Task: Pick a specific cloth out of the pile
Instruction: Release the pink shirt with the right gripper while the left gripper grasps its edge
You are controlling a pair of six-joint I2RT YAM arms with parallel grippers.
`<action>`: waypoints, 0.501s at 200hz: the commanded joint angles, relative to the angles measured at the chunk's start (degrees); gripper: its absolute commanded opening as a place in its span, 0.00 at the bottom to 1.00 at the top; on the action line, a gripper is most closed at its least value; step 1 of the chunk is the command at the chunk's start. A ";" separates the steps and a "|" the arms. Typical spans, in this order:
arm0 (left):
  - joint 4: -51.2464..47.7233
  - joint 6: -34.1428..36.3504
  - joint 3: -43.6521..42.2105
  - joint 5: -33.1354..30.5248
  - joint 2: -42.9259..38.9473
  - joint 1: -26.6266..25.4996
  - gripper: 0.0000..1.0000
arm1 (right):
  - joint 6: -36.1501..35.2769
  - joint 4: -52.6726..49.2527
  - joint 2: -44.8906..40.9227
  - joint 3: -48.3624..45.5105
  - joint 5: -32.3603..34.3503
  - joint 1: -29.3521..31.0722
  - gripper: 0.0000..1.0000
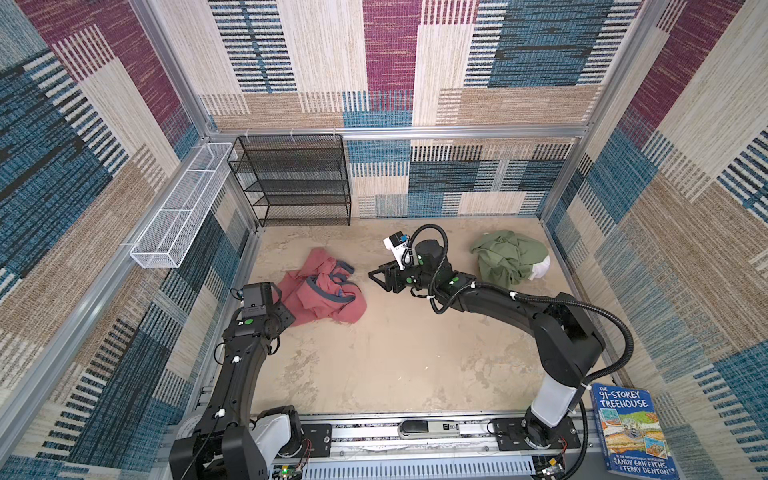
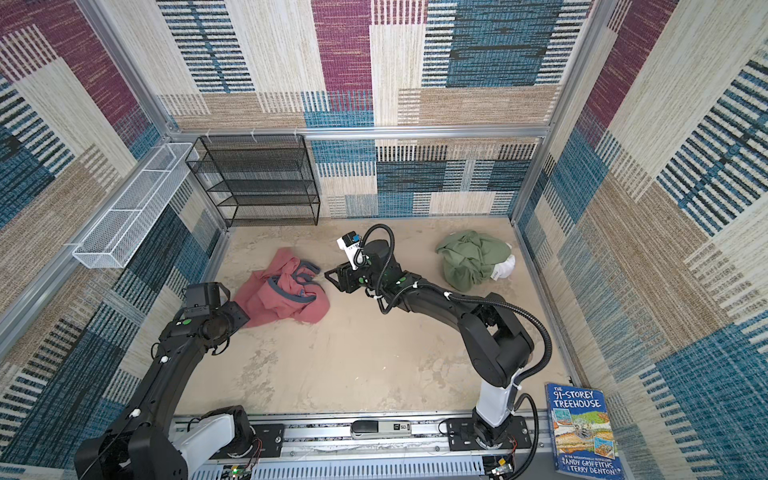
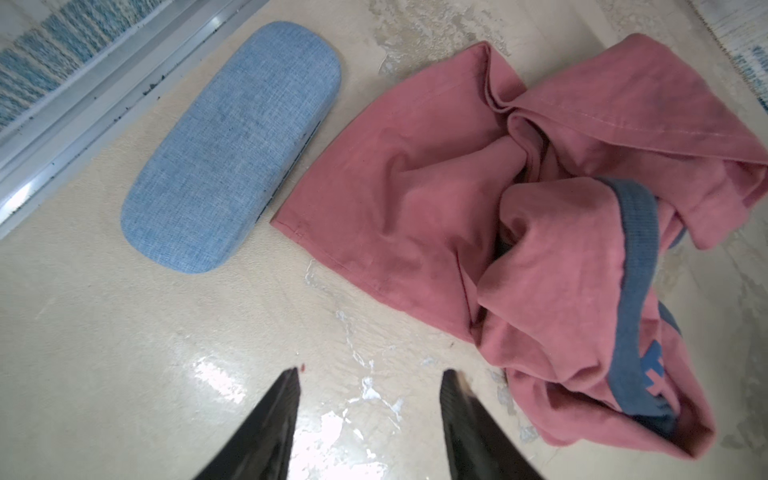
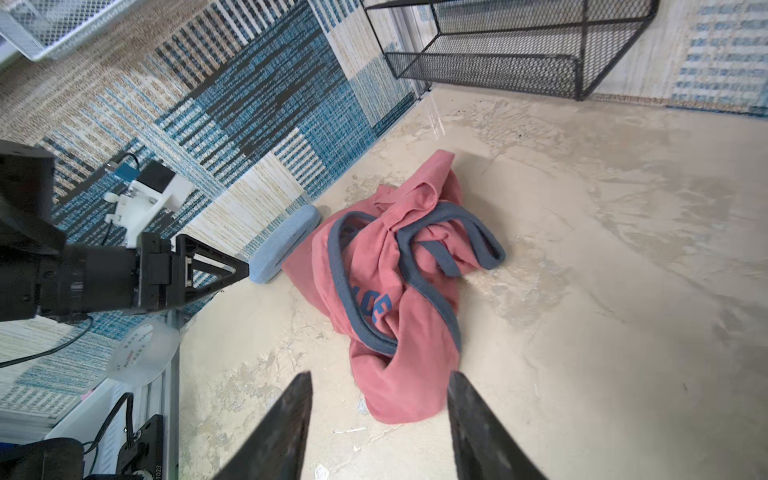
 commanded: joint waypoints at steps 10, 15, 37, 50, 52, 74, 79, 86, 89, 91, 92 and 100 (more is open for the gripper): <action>3.53 -1.14 0.07 3.31 3.92 1.77 0.58 | 2.50 5.09 -1.34 -1.49 -3.59 -1.29 0.55; 3.85 -1.24 0.12 3.31 4.73 1.88 0.58 | 2.64 5.19 -1.34 -1.51 -3.88 -1.50 0.55; 5.87 -1.95 0.42 4.06 8.16 2.24 0.59 | 3.31 6.04 -1.30 -1.77 -4.93 -2.37 0.55; 7.33 -2.06 0.67 4.62 10.29 2.25 0.59 | 3.83 6.50 -1.24 -2.12 -5.50 -2.80 0.55; 7.39 -2.06 0.74 4.63 10.71 2.29 0.59 | 3.92 6.56 -1.25 -2.12 -5.59 -2.83 0.55; 7.31 -1.98 2.46 3.92 15.06 2.44 0.59 | 4.45 7.03 -1.26 -2.68 -6.36 -3.35 0.55; 7.48 -1.88 2.88 3.92 16.04 2.40 0.59 | 4.39 7.01 -1.30 -2.74 -6.30 -3.41 0.55; 7.72 -1.79 3.40 4.04 17.12 2.51 0.59 | 4.38 7.11 -1.26 -2.82 -6.31 -3.53 0.55; 7.79 -1.78 3.65 4.09 17.68 2.54 0.59 | 4.39 7.10 -1.19 -2.83 -6.29 -3.62 0.55; 7.90 -1.79 3.88 4.10 18.01 2.52 0.59 | 4.43 7.17 -1.17 -2.83 -6.29 -3.63 0.55; 7.91 -1.79 3.94 4.10 18.15 2.50 0.59 | 4.43 7.17 -1.17 -2.83 -6.29 -3.63 0.55; 7.93 -1.72 4.69 4.36 19.42 2.56 0.59 | 4.57 7.12 -1.08 -2.83 -6.37 -3.85 0.55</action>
